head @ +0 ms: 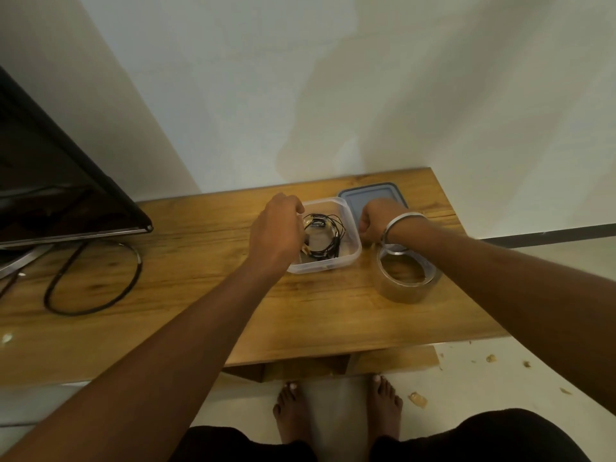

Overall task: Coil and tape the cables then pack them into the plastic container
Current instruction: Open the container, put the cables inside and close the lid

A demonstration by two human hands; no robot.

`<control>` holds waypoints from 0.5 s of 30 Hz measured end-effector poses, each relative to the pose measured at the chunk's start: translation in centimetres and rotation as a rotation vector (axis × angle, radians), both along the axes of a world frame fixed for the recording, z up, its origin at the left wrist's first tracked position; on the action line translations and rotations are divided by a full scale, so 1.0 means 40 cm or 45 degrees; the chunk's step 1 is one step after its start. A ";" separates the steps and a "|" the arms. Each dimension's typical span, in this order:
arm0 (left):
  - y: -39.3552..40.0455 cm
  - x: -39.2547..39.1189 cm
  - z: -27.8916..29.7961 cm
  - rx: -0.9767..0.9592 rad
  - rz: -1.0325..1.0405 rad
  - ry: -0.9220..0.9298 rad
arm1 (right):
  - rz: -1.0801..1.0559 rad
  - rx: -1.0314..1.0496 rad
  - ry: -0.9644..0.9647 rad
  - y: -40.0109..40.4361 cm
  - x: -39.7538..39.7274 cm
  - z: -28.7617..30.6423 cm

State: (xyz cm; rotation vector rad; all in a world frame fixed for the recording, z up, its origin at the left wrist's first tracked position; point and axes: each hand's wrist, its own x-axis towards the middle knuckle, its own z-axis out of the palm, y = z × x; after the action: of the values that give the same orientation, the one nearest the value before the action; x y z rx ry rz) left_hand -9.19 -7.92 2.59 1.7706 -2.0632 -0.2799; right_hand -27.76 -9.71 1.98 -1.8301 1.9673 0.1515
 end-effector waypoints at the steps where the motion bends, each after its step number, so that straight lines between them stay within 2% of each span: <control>1: 0.002 0.009 -0.004 -0.008 0.006 0.037 | 0.019 0.007 0.046 -0.004 0.007 -0.001; 5: 0.006 0.038 -0.024 0.000 0.021 0.172 | 0.080 -0.014 0.150 -0.007 0.019 0.005; 10: 0.018 0.056 -0.047 0.031 0.058 0.311 | 0.187 -0.186 0.197 0.018 0.017 0.008; 15: 0.024 0.066 -0.052 0.115 0.175 0.421 | 0.143 -0.323 0.175 0.030 0.009 0.022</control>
State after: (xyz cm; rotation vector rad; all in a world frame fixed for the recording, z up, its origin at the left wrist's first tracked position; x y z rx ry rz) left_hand -6.55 -6.96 0.49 1.7702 -1.7141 -0.5896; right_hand -27.42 -8.49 2.84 -2.1449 2.0552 0.0661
